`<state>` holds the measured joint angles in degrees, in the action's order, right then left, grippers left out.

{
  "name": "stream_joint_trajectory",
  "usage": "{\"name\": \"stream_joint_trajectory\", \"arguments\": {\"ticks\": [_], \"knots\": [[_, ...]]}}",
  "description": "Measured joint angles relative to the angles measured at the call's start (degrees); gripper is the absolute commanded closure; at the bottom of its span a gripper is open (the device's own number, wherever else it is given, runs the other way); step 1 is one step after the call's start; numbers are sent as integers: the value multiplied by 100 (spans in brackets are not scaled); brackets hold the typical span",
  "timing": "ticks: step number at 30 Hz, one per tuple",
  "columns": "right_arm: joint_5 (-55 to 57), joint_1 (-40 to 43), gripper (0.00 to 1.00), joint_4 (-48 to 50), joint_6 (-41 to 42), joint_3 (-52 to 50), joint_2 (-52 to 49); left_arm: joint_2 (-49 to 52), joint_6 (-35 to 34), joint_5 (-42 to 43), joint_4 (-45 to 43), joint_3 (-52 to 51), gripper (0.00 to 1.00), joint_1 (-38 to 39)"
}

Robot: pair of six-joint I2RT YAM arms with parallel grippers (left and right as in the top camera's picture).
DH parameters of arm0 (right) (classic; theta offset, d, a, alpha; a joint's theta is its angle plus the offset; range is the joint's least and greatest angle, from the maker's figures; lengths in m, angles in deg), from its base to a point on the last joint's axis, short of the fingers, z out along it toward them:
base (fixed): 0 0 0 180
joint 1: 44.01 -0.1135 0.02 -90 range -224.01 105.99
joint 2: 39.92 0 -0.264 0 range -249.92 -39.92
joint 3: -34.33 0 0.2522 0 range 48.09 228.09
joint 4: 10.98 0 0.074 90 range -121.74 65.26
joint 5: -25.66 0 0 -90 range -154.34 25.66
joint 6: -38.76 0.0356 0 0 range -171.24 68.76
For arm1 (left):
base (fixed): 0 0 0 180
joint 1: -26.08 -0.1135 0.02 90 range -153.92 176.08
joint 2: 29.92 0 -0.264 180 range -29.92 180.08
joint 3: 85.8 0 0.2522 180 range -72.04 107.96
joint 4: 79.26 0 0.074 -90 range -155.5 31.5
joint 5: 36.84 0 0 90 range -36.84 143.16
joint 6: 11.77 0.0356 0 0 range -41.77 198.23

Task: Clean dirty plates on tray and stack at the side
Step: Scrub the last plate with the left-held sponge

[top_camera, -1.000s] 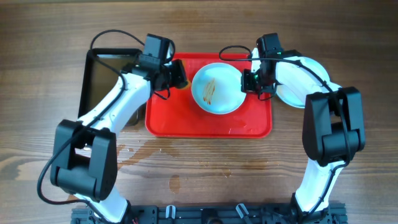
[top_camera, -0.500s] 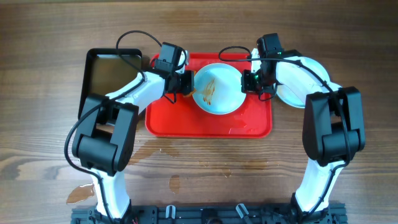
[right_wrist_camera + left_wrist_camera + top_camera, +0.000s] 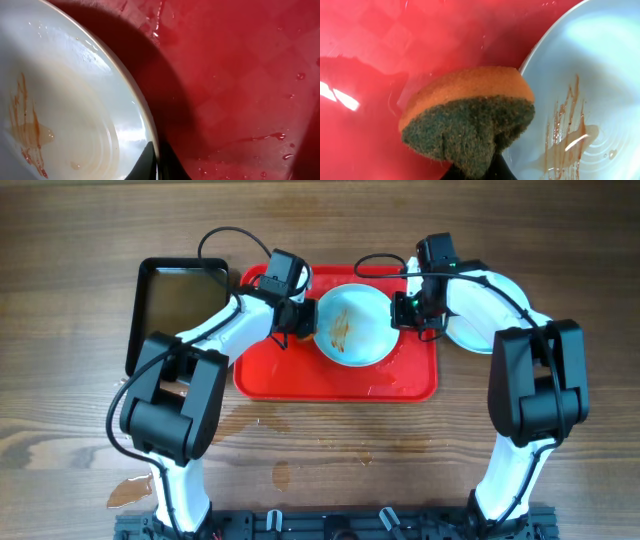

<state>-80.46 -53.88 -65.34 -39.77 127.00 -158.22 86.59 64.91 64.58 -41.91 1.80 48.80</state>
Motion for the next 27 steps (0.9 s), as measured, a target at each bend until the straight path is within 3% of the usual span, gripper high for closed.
{"name": "stream_joint_trajectory", "arguments": {"ticks": [12, 17, 23, 27], "knots": [[-63, -87, 96, 2, -4, 0, 0, -507, -31, 138, 192, 70, 96, 17], [-66, -87, 96, 2, -4, 0, 0, -501, -26, -4, -162, 70, 96, 101], [-190, -79, 96, -2, -4, 0, -9, 188, 127, 55, -498, 151, 96, 354], [-896, 181, 96, -44, -7, -2, -118, 275, 155, 216, -356, 271, 96, 337]]}}
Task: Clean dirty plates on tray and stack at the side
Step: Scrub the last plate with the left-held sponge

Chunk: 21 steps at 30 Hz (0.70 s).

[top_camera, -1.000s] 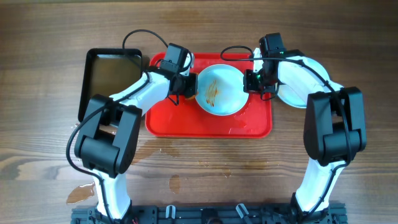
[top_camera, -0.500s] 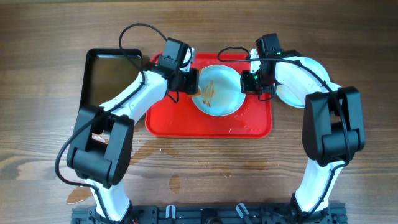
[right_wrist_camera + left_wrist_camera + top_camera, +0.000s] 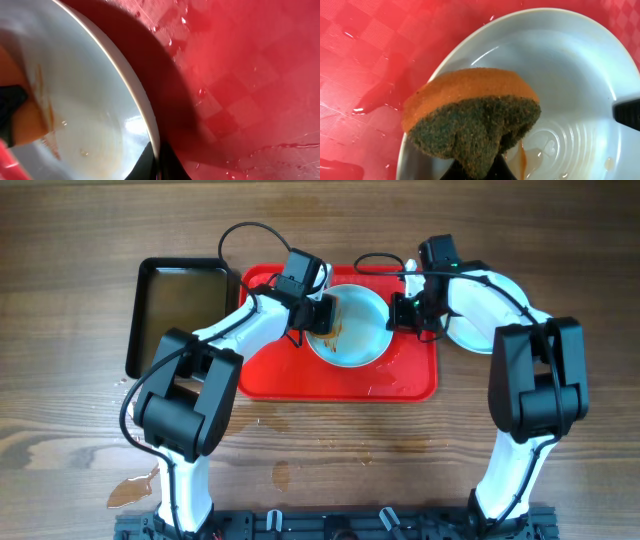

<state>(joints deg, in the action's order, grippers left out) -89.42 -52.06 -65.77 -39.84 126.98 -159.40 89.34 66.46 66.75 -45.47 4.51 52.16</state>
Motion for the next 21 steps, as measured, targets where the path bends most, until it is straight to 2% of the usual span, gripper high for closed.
{"name": "stream_joint_trajectory", "arguments": {"ticks": [8, 21], "knots": [[-385, 168, 96, -48, -59, -15, -66, 131, 151, 522, -448, 17, 96, 0], [-514, 168, 96, -24, -59, -15, -105, 557, 422, 278, -2039, -13, 96, 7]]}}
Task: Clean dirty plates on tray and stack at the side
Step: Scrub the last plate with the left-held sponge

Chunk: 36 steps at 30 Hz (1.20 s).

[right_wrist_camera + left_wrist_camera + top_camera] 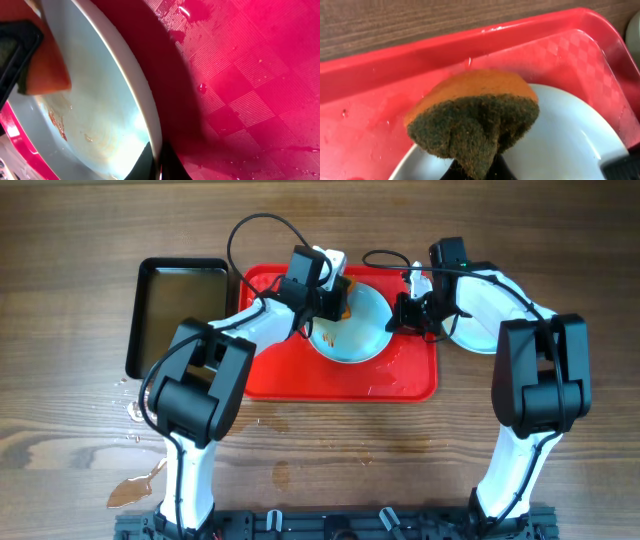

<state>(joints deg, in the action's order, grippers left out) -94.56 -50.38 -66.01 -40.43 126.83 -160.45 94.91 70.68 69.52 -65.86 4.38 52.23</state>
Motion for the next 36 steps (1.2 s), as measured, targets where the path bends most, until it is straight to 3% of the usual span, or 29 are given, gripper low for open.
{"name": "stream_joint_trajectory", "arguments": {"ticks": [7, 15, 18, 21, 26, 29, 31, 34, 36], "knots": [[-4, 0, 96, 28, 0, 0, -2, 98, -13, -568, -385, 17, 96, 74], [-13, 0, 96, -26, -66, 0, -2, -308, -243, 52, 2739, 455, 96, -44], [-20, 0, 96, -28, -66, 0, -2, -345, -267, 761, 3565, 463, 96, -46], [-17, 0, 96, -26, -66, 0, -2, -345, -136, 1008, 3410, 389, 96, 7], [-20, 0, 96, -26, -66, 0, -2, -219, 238, 1043, 2135, 289, 96, 264], [-17, -7, 96, -24, -66, 0, -2, -184, 136, 431, 1580, 267, 96, 234], [-17, -7, 96, -26, -68, 0, -2, -192, -321, -553, 1484, 308, 96, 232], [-17, -7, 96, -26, -107, 0, -2, -282, -1040, -1725, 2059, 422, 96, 229], [-17, -7, 96, -26, -109, 0, -2, -350, -1178, -1779, 2739, 505, 96, 227]]}}
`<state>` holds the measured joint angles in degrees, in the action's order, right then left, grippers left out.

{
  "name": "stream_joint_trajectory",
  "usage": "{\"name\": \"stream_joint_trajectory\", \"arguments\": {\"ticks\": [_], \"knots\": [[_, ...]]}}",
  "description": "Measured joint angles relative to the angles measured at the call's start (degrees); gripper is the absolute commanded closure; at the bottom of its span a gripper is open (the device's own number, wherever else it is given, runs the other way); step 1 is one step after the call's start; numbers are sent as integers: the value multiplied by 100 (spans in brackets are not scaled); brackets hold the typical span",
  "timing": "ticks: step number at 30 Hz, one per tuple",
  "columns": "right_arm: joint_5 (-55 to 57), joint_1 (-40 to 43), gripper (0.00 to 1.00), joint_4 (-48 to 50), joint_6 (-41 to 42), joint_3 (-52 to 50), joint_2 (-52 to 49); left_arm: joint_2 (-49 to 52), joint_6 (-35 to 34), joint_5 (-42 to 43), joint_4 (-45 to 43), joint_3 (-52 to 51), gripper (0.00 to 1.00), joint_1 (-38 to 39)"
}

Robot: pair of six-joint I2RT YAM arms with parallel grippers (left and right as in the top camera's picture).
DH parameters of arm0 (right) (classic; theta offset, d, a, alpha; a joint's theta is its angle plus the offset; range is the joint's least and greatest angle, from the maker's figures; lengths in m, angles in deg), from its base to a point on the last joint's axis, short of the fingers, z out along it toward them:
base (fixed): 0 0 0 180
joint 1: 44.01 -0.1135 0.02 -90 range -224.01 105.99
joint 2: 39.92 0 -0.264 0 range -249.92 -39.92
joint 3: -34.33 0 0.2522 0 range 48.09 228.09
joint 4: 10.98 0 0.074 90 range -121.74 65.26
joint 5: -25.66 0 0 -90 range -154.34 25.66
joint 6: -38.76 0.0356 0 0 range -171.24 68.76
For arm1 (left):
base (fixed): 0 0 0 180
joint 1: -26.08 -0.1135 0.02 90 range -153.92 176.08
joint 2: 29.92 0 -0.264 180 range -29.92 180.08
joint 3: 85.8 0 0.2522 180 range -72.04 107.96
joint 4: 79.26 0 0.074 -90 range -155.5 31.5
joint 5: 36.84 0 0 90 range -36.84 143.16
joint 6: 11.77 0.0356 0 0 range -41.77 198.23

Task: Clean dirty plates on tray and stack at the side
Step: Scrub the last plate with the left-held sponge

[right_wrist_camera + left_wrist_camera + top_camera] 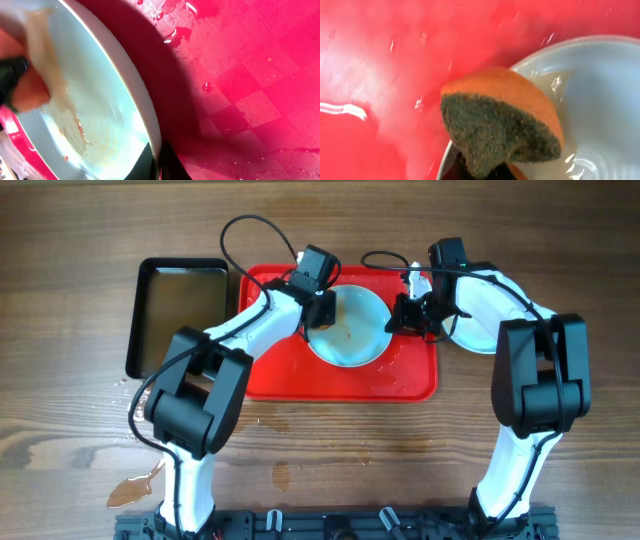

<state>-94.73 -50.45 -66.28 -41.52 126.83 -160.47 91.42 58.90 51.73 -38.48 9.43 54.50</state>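
Note:
A pale blue plate (350, 325) lies tilted on the red tray (290, 375); smeared brown sauce and a few specks (62, 107) remain inside it. My left gripper (318, 308) is shut on an orange sponge with a dark green scouring face (502, 125), pressed at the plate's left rim (540, 60). My right gripper (398, 315) is shut on the plate's right rim (150, 125), holding that edge up off the tray.
A black tray (175, 310) sits left of the red tray. A white plate (478, 310) lies on the wood to the right, under my right arm. Water drops wet the red tray (240, 75), and a puddle (135, 488) marks the wooden table near the front left.
My left gripper moved the sponge from the plate's far rim down to its left side. The brown streaks in the plate are now smeared and fainter. My right gripper kept its hold.
The sponge was held beside the plate's left edge with clear brown streaks in the dish. Then it was over the plate's inside, then at the far rim, and now at the left rim with the sauce smeared. My right gripper gripped the rim throughout.

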Motion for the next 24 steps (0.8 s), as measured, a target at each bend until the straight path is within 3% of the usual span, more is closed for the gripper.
{"name": "stream_joint_trajectory", "arguments": {"ticks": [2, 6, 12, 15, 19, 22, 24], "knots": [[0, 0, 96, 0, 0, 0, 0, -66, 122, 415, 476, 22, 96, -28], [0, 0, 96, 0, -59, 0, 0, -72, 879, 2085, 833, -50, 96, -48], [0, -4, 96, 0, -83, 0, 0, 105, 1598, 2942, -282, -199, 96, -20], [2, -4, 96, -13, -83, 0, 0, 168, 1698, 2573, -1025, -240, 96, 4], [4, -4, 96, -15, -83, 0, 0, 175, 1086, 1010, -1475, -229, 96, 42], [4, -4, 96, -20, -85, 0, 0, 116, 264, 26, -887, -87, 96, 35], [2, -4, 96, -22, -85, 0, 0, 33, -11, -138, -267, -31, 96, 35]]}}
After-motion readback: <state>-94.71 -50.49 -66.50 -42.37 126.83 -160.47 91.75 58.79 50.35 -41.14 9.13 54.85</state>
